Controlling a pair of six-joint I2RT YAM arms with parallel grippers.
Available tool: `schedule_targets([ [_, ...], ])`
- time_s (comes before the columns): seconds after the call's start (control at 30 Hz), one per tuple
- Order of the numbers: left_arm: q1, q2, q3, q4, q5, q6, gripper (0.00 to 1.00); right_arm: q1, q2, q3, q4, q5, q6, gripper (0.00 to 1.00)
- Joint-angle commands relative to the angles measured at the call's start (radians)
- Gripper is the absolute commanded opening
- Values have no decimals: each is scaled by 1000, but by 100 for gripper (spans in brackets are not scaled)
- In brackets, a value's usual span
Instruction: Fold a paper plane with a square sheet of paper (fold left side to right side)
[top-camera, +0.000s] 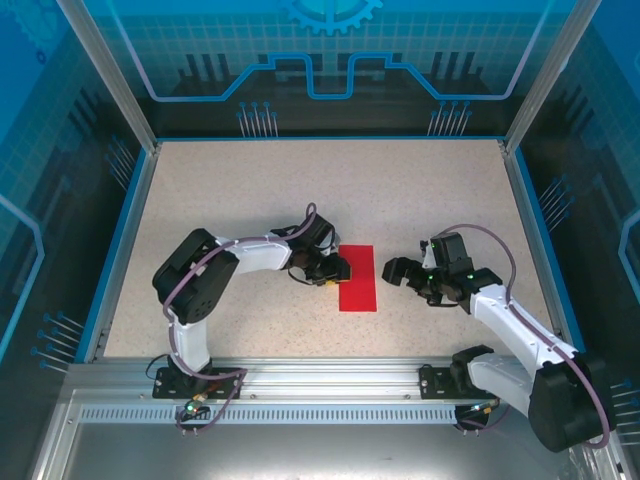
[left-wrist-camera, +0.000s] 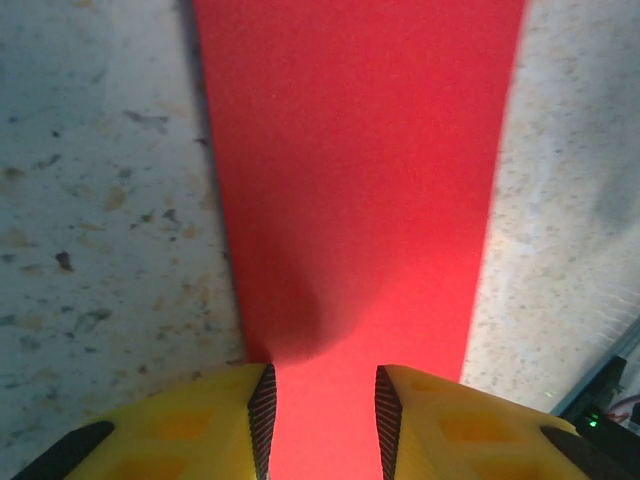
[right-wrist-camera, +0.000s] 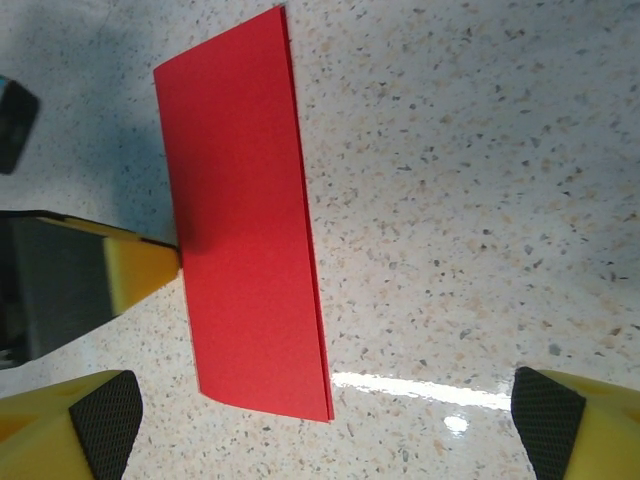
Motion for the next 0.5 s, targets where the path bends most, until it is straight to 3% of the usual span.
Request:
schedule_targets([
  [0.0, -8, 27, 16, -20, 12, -11, 35, -22, -14, 1, 8, -62, -28, 99],
  [0.3, -8, 31, -1, -35, -8, -8, 34, -25, 83, 39, -16, -128, -62, 99],
  [0.47, -8, 26, -17, -28, -14, -15, 34, -25, 171, 46, 61, -242, -39, 85],
])
